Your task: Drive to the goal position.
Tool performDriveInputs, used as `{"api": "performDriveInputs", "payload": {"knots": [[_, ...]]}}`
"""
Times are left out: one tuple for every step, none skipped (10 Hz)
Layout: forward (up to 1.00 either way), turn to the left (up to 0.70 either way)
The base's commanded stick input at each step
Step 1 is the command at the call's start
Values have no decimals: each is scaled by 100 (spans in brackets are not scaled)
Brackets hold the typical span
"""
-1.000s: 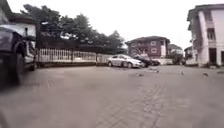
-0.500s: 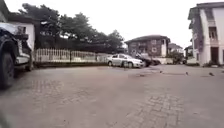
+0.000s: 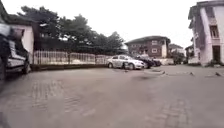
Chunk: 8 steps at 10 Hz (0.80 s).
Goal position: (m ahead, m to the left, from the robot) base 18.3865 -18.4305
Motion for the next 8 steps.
{"api": "performDriveInputs", "payload": {"knots": [[70,0],[70,0],[70,0],[70,0],[70,0],[70,0],[70,0],[70,0]]}}
